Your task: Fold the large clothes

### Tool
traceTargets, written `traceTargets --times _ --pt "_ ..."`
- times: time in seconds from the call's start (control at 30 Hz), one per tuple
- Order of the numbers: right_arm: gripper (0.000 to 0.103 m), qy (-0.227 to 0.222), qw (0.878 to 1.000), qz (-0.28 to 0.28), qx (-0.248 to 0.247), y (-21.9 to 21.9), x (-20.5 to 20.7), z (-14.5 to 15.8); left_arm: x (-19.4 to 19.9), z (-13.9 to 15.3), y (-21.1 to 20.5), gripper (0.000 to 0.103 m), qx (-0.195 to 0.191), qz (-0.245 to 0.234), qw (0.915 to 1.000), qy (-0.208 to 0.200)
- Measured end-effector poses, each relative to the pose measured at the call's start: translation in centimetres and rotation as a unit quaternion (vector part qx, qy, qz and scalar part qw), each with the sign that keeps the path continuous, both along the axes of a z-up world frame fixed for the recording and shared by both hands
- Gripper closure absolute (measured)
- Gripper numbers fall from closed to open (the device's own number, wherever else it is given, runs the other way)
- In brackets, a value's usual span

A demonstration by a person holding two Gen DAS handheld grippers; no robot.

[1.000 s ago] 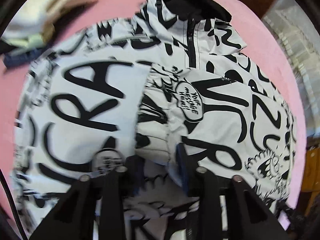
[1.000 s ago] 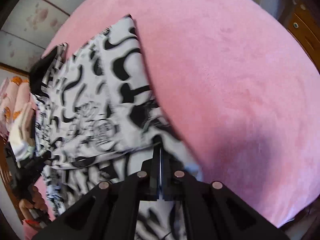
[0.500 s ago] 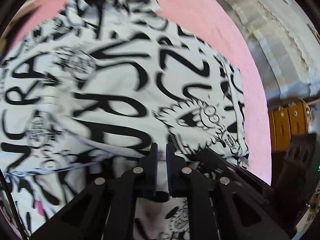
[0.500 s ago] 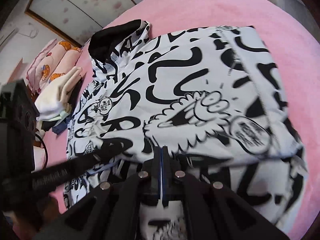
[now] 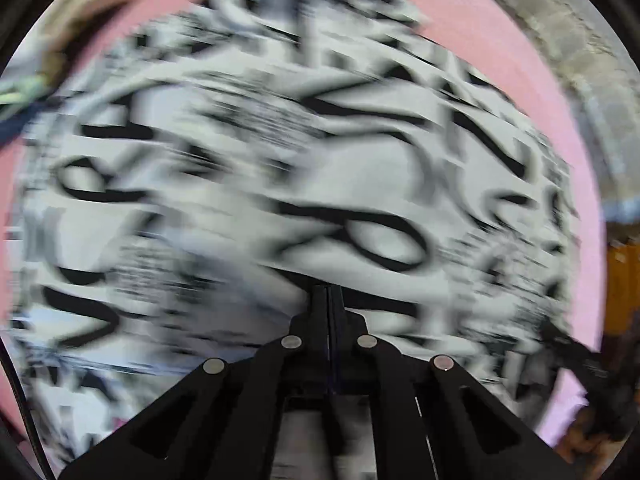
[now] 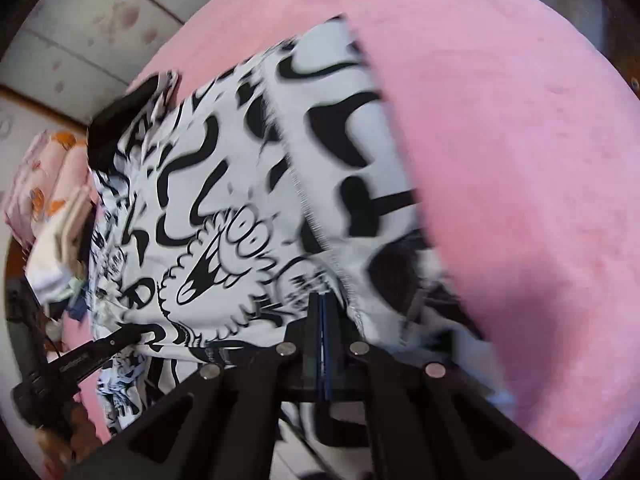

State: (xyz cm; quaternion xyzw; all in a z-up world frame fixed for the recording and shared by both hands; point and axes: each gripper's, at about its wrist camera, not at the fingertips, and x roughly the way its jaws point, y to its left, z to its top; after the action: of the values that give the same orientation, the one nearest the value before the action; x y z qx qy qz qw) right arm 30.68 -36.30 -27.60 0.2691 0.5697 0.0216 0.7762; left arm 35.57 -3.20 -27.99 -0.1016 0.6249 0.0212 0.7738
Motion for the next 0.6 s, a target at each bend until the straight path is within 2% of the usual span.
traceTargets --times 0.07,0.1,0.13,0.17,0.27,0.33,0.43,0.5,0.6 --pt "0.103 -0.001 1.000 -0.003 -0.013 -1.0 -0.3 0.3 0.2 -0.1 2.7 0.102 0.010 0.025 0.9996 0.003" --pt "0.103 -0.003 1.000 -0.001 -0.008 -1.3 -0.4 0.5 0.3 -0.3 3.6 0.102 -0.001 0.032 0.9995 0.006" --pt "0.103 -0.003 1.000 0.000 -0.013 -1.3 -0.4 0.7 0.3 -0.5 4.5 0.095 -0.005 0.043 0.9990 0.007" --pt "0.103 -0.002 1.000 0.008 -0.024 -1.0 -0.3 1.0 0.3 -0.6 4.9 0.096 -0.007 0.046 0.9989 0.008" --pt "0.103 -0.009 0.995 0.038 -0.087 1.0 0.1 2.0 0.1 -0.6 5.4 0.098 0.063 0.051 0.9967 0.011" --pt "0.103 -0.030 0.994 0.045 -0.091 1.9 0.1 3.1 -0.2 0.0 5.9 0.098 0.042 0.067 0.9968 0.006" --pt "0.103 -0.081 0.993 0.067 -0.055 3.3 0.2 5.2 -1.1 1.8 5.8 0.097 0.016 0.077 0.9967 -0.018" --pt "0.103 -0.103 0.990 0.097 -0.025 4.8 0.4 6.0 -1.5 3.2 5.7 0.098 0.001 0.067 0.9972 -0.034" --pt "0.103 -0.104 0.984 0.144 0.007 7.4 1.3 5.7 -1.5 4.5 3.5 0.098 -0.053 0.033 0.9970 -0.045"
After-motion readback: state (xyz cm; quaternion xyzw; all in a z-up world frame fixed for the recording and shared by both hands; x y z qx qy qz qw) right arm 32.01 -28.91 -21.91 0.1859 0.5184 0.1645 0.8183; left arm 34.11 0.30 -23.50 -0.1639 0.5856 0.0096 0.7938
